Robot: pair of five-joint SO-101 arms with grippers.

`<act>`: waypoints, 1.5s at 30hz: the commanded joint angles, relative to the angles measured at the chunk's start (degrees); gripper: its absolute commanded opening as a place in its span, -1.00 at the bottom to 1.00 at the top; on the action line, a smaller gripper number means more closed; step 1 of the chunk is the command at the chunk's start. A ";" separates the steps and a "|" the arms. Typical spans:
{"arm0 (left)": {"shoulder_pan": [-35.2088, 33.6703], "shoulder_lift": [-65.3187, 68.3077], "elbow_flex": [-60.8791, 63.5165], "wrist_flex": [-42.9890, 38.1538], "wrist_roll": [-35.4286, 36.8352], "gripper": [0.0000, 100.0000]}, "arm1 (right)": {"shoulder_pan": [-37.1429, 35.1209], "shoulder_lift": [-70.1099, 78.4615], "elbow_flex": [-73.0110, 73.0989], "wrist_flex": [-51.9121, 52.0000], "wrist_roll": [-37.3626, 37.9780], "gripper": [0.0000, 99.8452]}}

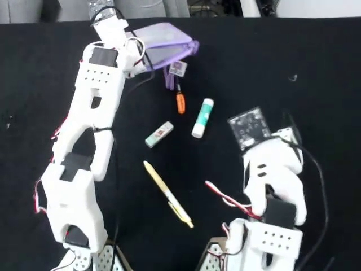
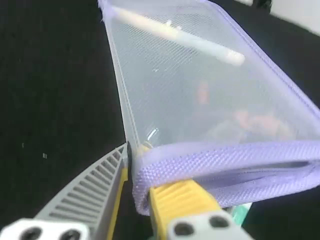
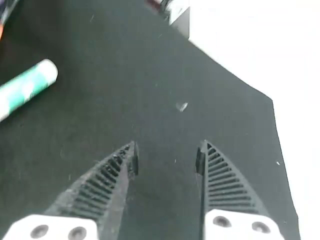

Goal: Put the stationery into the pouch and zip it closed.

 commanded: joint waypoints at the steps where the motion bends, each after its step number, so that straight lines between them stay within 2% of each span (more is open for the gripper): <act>1: 3.12 -3.08 -1.98 8.00 1.32 -0.94 | 0.97 -0.92 -0.13 -3.52 -6.15 -0.60; 5: 6.11 -6.07 -1.89 14.07 1.05 -0.94 | 0.53 -0.92 -0.22 -5.36 -10.99 -0.60; 9: 9.10 -9.85 -1.89 16.18 0.97 -0.94 | 0.35 2.24 -0.75 -8.18 -15.65 -0.59; 14: 8.84 -16.62 -1.89 16.18 0.88 -0.94 | -6.07 14.11 -2.15 -14.95 -18.02 -0.59; 17: 4.18 -21.36 -1.89 16.09 -0.26 -0.94 | -10.99 23.87 -4.53 -21.27 -18.64 -0.59; 23: -8.31 -29.80 -1.89 15.65 -2.29 -0.94 | -17.05 46.73 -14.90 -31.38 -30.59 -0.59; 28: -17.54 -32.35 -1.89 14.33 -2.29 -0.94 | -19.60 64.13 -26.68 -25.67 -40.79 -0.59; 33: -25.10 -32.35 -1.54 11.78 -2.20 -0.94 | -22.95 73.27 -34.42 -21.45 -43.87 -0.59; 39: -28.79 -32.79 5.76 6.33 -2.29 -0.94 | -29.36 76.53 -37.41 -21.27 -46.24 -0.60; 42: -28.62 -32.79 9.89 3.69 -2.29 -0.94 | -29.71 78.64 -37.58 -21.19 -52.57 -0.60; 45: -28.62 -32.88 12.79 1.41 -2.29 -0.94 | -28.22 81.01 -38.64 -20.22 -54.33 -0.60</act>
